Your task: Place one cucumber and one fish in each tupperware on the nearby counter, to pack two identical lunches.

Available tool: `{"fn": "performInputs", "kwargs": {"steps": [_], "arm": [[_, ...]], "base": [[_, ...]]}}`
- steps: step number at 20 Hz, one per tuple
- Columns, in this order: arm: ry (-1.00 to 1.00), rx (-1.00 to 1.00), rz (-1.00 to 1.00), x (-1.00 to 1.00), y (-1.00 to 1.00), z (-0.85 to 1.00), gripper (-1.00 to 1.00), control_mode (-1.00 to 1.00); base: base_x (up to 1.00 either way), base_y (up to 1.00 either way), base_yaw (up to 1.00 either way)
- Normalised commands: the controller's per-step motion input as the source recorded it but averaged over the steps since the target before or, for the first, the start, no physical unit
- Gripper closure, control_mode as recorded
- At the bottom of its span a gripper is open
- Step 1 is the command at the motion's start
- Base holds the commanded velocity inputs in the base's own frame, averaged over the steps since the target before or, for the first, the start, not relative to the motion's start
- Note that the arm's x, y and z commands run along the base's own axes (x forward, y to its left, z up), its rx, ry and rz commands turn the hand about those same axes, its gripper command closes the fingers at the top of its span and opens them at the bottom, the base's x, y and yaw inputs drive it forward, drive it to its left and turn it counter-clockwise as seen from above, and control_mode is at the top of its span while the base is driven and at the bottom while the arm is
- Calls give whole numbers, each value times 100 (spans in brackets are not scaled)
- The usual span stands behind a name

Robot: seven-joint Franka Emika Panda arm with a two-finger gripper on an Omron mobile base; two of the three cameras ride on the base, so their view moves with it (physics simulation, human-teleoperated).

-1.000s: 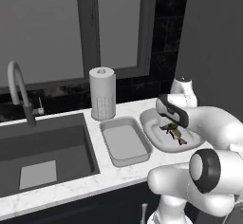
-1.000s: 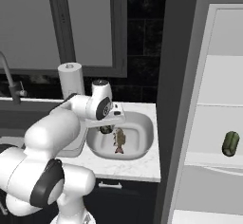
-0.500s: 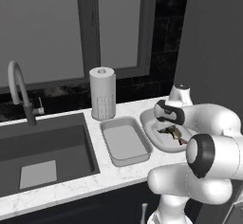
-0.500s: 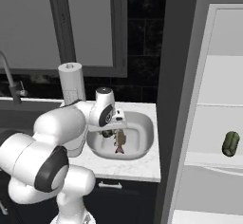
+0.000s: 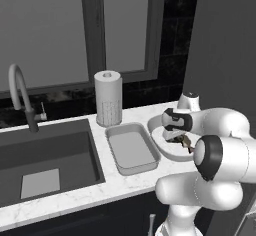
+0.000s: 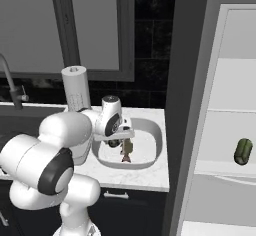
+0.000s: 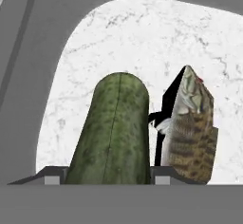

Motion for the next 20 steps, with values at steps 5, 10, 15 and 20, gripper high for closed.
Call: {"fn": "performInputs", "kwargs": {"steps": [5, 10, 15, 20], "arm": [[-15, 0, 0, -2, 0, -1, 100, -100], [-32, 0, 0, -15, 0, 13, 100, -100], [-14, 0, 0, 8, 0, -10, -100, -100], [-1, 0, 0, 17, 0, -12, -100, -100]], "base": [[0, 0, 0], [0, 0, 0], [0, 0, 0], [0, 0, 0]]}}
